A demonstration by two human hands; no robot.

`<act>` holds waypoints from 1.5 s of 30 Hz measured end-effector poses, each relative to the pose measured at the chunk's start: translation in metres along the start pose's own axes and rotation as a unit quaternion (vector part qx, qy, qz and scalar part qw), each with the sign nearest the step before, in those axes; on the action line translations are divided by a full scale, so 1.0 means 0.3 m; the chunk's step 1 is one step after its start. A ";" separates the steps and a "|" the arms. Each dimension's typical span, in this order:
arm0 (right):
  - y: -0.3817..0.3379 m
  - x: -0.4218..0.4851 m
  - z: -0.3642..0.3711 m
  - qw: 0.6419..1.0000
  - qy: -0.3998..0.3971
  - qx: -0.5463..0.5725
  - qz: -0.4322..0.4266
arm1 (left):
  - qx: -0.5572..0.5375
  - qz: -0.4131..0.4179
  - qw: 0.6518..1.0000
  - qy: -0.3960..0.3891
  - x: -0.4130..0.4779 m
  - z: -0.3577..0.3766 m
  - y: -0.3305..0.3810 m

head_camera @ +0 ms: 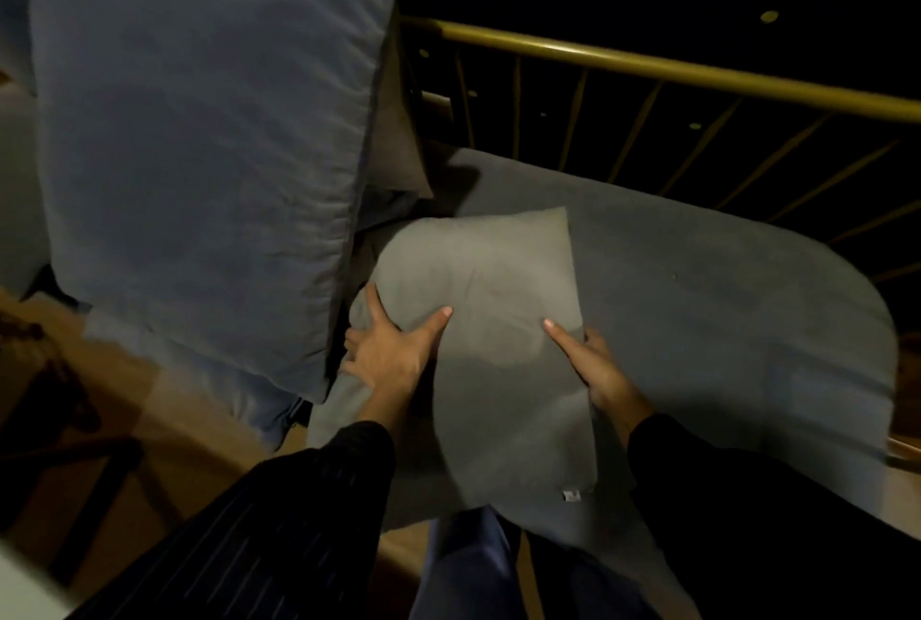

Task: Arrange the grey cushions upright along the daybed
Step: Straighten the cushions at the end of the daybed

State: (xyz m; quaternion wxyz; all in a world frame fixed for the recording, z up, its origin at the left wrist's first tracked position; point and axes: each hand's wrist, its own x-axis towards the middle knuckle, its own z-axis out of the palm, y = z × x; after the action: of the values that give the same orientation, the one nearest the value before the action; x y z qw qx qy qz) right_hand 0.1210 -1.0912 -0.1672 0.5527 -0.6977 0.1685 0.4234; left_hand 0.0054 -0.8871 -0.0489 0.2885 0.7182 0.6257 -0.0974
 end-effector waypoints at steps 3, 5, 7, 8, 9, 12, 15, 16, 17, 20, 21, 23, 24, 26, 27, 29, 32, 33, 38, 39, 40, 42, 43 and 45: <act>0.015 -0.015 -0.058 0.999 0.052 0.003 0.005 | -0.020 0.014 1.000 -0.013 -0.043 0.012 0.022; -0.039 -0.121 -0.100 0.993 0.114 -0.013 -0.008 | -0.040 0.036 0.998 -0.034 -0.086 0.043 0.034; -0.070 -0.204 -0.159 0.986 0.162 0.015 -0.019 | -0.046 0.064 0.995 -0.062 -0.143 0.086 0.059; -0.066 -0.222 -0.196 0.984 0.175 0.035 -0.022 | -0.043 0.083 0.993 -0.070 -0.168 0.108 0.077; -0.057 -0.234 -0.231 0.981 0.185 0.047 -0.026 | -0.039 0.104 0.991 -0.072 -0.186 0.124 0.095; -0.003 -0.251 -0.299 0.977 0.211 0.032 -0.026 | -0.053 0.185 0.978 -0.075 -0.167 0.137 0.143; 0.072 -0.248 -0.323 0.975 0.223 0.015 -0.016 | -0.048 0.215 0.971 -0.090 -0.056 0.111 0.168; 0.095 -0.241 -0.331 0.977 0.211 0.010 -0.014 | -0.036 0.196 0.975 -0.101 -0.017 0.102 0.174; 0.104 -0.234 -0.334 0.980 0.198 0.004 -0.019 | -0.014 0.168 0.979 -0.114 0.016 0.095 0.175; 0.079 -0.225 -0.332 0.988 0.150 -0.012 -0.029 | 0.012 0.072 0.979 -0.192 0.125 0.098 0.125; 0.068 -0.222 -0.326 0.990 0.137 -0.008 -0.020 | -0.033 0.048 0.973 -0.221 0.147 0.102 0.104; 0.070 -0.193 -0.321 0.993 0.119 0.011 -0.006 | -0.139 0.030 0.957 -0.251 0.166 0.109 0.072; 0.064 -0.187 -0.320 0.993 0.118 0.025 -0.001 | -0.171 0.031 0.950 -0.259 0.173 0.114 0.061; 0.064 -0.174 -0.319 0.991 0.126 0.049 0.009 | -0.201 0.024 0.938 -0.280 0.156 0.108 0.071; 0.061 -0.170 -0.313 0.989 0.135 0.062 0.002 | -0.211 0.025 0.934 -0.287 0.149 0.106 0.083; 0.075 -0.164 -0.311 0.984 0.163 0.069 -0.030 | -0.222 0.027 0.931 -0.288 0.132 0.110 0.109; 0.162 -0.129 -0.364 0.971 0.216 0.082 -0.056 | -0.238 0.050 0.928 -0.283 0.062 0.116 0.157; 0.164 -0.148 -0.387 0.967 0.235 0.080 -0.060 | -0.248 0.061 0.923 -0.287 0.037 0.125 0.169; 0.119 -0.283 -0.513 0.947 0.309 0.063 -0.059 | -0.232 0.085 0.919 -0.308 -0.097 0.215 0.195; 0.117 -0.303 -0.538 0.946 0.314 0.054 -0.057 | -0.223 0.090 0.922 -0.304 -0.112 0.239 0.190; 0.127 -0.313 -0.562 0.947 0.313 0.054 -0.052 | -0.216 0.094 0.927 -0.293 -0.110 0.269 0.178; 0.156 -0.324 -0.593 0.955 0.287 0.049 -0.047 | -0.183 0.093 0.937 -0.283 -0.102 0.323 0.147; 0.169 -0.327 -0.596 0.959 0.276 0.036 -0.050 | -0.154 0.090 0.944 -0.278 -0.114 0.332 0.139; 0.218 -0.300 -0.597 0.963 0.265 0.002 -0.044 | -0.092 0.088 0.956 -0.263 -0.140 0.336 0.115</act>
State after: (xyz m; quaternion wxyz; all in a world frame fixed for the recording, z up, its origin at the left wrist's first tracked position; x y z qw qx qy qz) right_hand 0.0950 -1.2975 -0.1330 0.5072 -0.7908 0.2794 0.1982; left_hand 0.0524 -0.9783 -0.0997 0.5152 0.6898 0.4680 -0.1992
